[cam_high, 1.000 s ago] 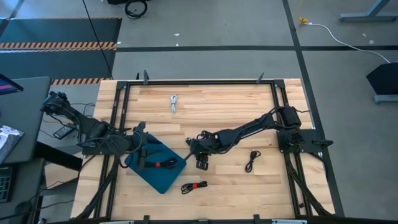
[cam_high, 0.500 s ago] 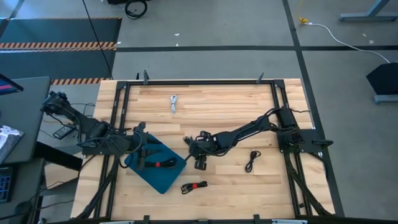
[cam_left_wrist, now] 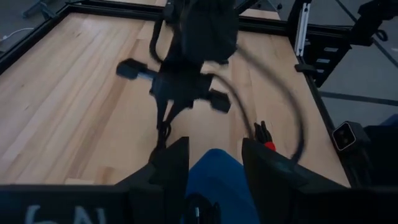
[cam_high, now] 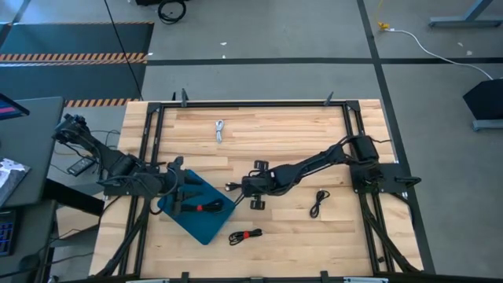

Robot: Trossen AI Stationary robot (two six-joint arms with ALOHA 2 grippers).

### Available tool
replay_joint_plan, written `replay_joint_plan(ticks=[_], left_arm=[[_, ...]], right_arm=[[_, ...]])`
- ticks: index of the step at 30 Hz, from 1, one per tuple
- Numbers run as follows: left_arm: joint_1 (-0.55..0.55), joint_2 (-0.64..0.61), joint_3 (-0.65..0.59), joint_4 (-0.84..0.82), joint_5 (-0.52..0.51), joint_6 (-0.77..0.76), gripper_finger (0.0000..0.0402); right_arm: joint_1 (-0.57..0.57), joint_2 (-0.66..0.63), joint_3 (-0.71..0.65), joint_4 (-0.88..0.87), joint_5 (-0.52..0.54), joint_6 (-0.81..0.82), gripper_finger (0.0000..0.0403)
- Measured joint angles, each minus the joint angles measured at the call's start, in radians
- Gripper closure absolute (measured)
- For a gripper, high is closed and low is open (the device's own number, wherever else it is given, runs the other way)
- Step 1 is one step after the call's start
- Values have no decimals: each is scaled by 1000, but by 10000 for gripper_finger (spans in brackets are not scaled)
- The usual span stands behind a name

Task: Pick and place USB-C Cables
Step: Put the black charger cable into the blue bin

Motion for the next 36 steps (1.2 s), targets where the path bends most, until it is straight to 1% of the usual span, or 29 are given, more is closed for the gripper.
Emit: replay_joint_plan(ticks=[5,7,9,12,13,15,21,24,25,27,29,31,36], left_arm=[[0,0,0,-14,-2,-5,246],[0,0,0,-18,-2,-5,246],[0,0,0,-17,-2,0,246],[0,0,0,-17,-12,4,246],[0,0,0,-17,-18,4,246],[0,0,0,-16,-25,5,246],[0,0,0,-6,-27,5,246],[0,0,0,-2,-27,6,246],[0,0,0,-2,-27,6,246],[0,0,0,1,-28,6,246],[1,0,0,1,-28,6,246],[1,1,0,2,-27,5,246],[1,1,0,3,-27,4,246]], right_arm=[[17,-64,24,-21,74,-13,389],[22,-92,26,17,77,-19,389],[28,-111,27,85,19,-24,389],[40,-108,29,196,-138,-29,389],[43,-102,28,228,-175,-29,389],[50,-89,28,292,-217,-25,389],[50,-74,28,329,-258,-7,389],[47,-37,28,338,-291,14,389],[47,-27,26,322,-294,14,389],[47,-5,27,357,-291,15,386],[47,-4,26,355,-287,15,380],[44,4,28,405,-287,14,376],[41,13,28,450,-286,4,370]])
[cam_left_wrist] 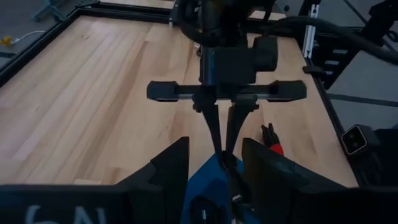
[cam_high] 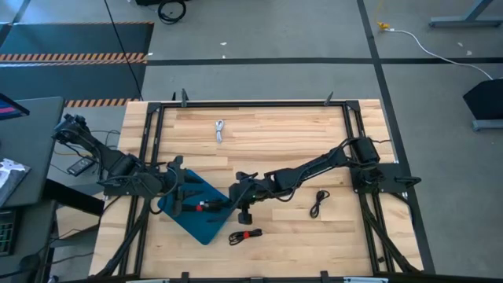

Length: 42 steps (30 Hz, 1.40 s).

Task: Pick and place USB-C Cables
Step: Put the black charger cable into the blue bin

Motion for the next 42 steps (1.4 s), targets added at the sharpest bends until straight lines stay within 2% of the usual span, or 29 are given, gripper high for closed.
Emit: replay_joint_plan(ticks=[5,13,19,25,29,35,42], left_arm=[[0,11,0,5,2,0,246],[0,25,0,6,4,-8,246],[0,49,0,1,21,-9,246],[0,59,0,-15,20,-9,246],[0,59,0,-13,18,-1,246],[0,59,0,-6,-10,0,246],[0,58,0,8,-12,-8,246]], right_arm=[[-2,10,-1,-6,-10,-4,337],[-6,10,-1,1,-16,-10,238],[-5,-59,-1,-83,-30,-62,191],[49,-136,0,-294,-36,-96,187],[113,-140,0,-386,-57,-89,193],[197,-90,0,-409,-18,-16,195],[226,-21,-1,-372,28,37,195]])
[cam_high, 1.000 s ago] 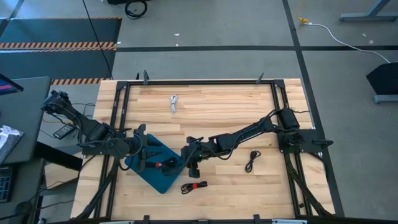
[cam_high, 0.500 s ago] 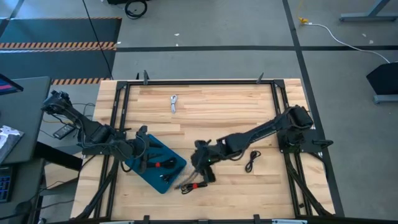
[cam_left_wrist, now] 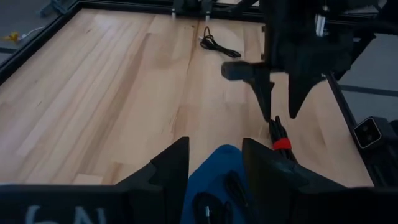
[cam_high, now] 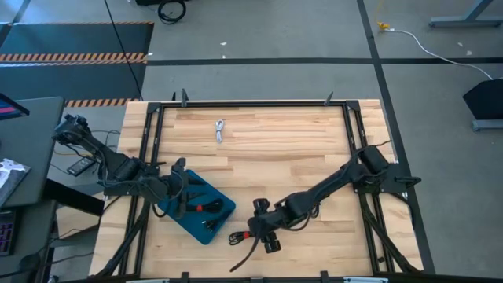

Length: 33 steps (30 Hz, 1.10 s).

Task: Pick and place USB-C Cables
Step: Put the black charger cable into the blue bin

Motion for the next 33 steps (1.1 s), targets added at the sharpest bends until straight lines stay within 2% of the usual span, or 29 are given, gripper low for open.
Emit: replay_joint_plan(ticks=[10,13,16,21,27,33], left_arm=[[0,0,0,1,14,-29,246],[0,0,0,1,14,-34,246],[0,0,0,1,14,-34,246],[0,0,0,1,14,-34,246],[0,0,0,0,15,-34,246],[0,0,0,1,15,-31,246]], right_arm=[[6,91,0,23,-9,30,195],[6,99,0,26,14,37,206],[5,96,0,24,35,43,246],[5,83,0,6,19,38,366],[5,59,0,-8,-28,31,367],[-3,7,2,104,-7,-11,367]])
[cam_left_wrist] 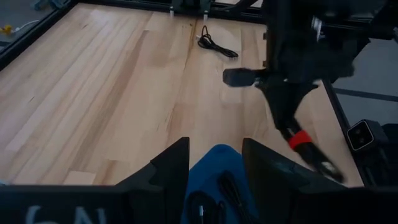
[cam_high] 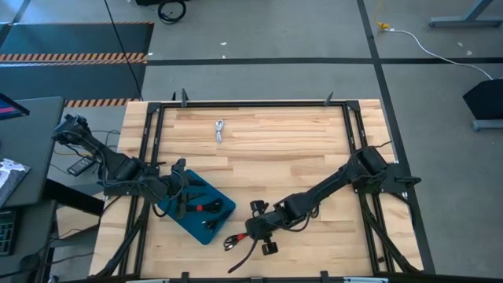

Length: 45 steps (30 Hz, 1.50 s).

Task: Pick and place USB-C Cables
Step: Put the black charger cable into the blue bin

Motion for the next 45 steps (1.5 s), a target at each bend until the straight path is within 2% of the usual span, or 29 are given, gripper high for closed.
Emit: replay_joint_plan(ticks=[7,13,20,37,45], left_arm=[[0,0,0,1,0,1,246],[0,0,0,1,0,4,246],[0,0,0,15,53,5,246],[0,0,0,33,53,15,246],[0,0,0,33,53,11,246]], right_arm=[[-68,-10,2,234,-54,-80,367],[-133,-7,1,305,-54,-139,367],[-178,-7,1,311,-72,-165,367],[-210,-7,1,307,-102,-201,367],[-218,-6,1,299,-85,-200,367]])
